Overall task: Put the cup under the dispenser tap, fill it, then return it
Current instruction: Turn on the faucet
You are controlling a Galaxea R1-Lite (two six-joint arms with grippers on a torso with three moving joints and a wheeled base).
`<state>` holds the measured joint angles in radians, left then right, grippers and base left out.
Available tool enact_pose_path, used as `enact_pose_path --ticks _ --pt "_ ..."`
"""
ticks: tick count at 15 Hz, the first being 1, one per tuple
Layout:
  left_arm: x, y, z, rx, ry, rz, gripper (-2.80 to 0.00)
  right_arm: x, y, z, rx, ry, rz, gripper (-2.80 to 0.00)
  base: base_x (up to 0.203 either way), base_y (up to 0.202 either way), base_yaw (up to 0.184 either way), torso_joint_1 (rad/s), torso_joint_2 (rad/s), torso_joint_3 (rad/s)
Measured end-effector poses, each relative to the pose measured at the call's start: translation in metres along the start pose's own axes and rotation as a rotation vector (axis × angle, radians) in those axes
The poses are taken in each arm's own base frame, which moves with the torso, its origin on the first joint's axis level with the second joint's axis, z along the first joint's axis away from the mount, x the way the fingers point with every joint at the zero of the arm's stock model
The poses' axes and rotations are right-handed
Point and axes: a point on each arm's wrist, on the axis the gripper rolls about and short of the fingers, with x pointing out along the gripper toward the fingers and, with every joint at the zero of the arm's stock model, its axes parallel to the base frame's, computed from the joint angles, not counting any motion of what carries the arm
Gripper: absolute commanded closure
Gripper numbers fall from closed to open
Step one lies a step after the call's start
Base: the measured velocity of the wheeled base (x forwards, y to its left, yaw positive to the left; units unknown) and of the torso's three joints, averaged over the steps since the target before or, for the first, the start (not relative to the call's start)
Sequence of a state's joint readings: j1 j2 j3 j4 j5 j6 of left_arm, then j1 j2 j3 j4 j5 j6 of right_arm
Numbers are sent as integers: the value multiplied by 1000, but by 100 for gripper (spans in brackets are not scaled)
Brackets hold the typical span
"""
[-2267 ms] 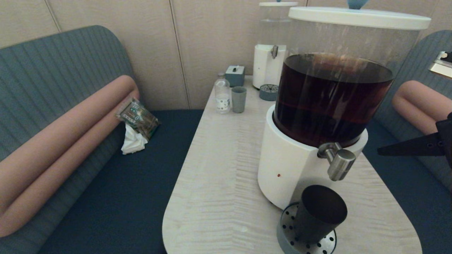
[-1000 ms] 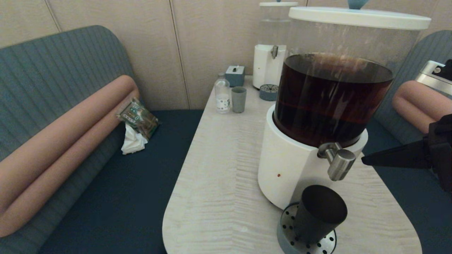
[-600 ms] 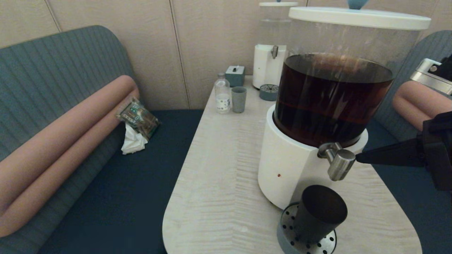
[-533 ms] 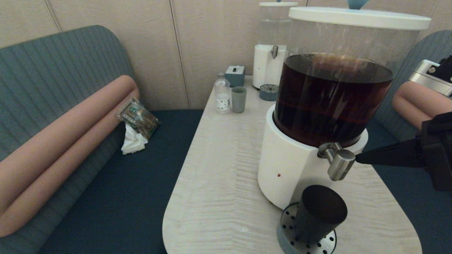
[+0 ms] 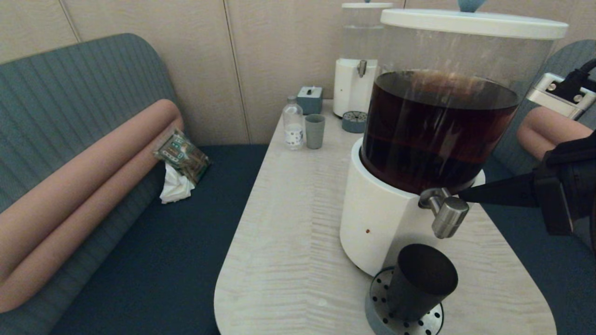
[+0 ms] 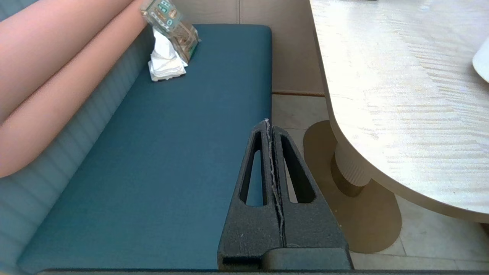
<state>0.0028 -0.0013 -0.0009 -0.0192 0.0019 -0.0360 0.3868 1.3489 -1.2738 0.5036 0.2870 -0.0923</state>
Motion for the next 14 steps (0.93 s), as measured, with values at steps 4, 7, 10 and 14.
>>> enact_pose_path --ticks 4,7,10,14 --pt "0 0 0 -1 0 2 0 8 -3 0 2 15 0 0 0 0 0 0 0 0" --pt "0 0 0 0 0 0 0 11 -3 2 -9 4 4 0 0 0 0 0 0 0" --pt "0 0 0 0 0 0 0 13 -2 4 -19 -10 7 0 0 0 0 0 0 0" --pt "0 0 0 0 0 0 0 16 -1 5 -24 -11 16 0 0 0 0 0 0 0"
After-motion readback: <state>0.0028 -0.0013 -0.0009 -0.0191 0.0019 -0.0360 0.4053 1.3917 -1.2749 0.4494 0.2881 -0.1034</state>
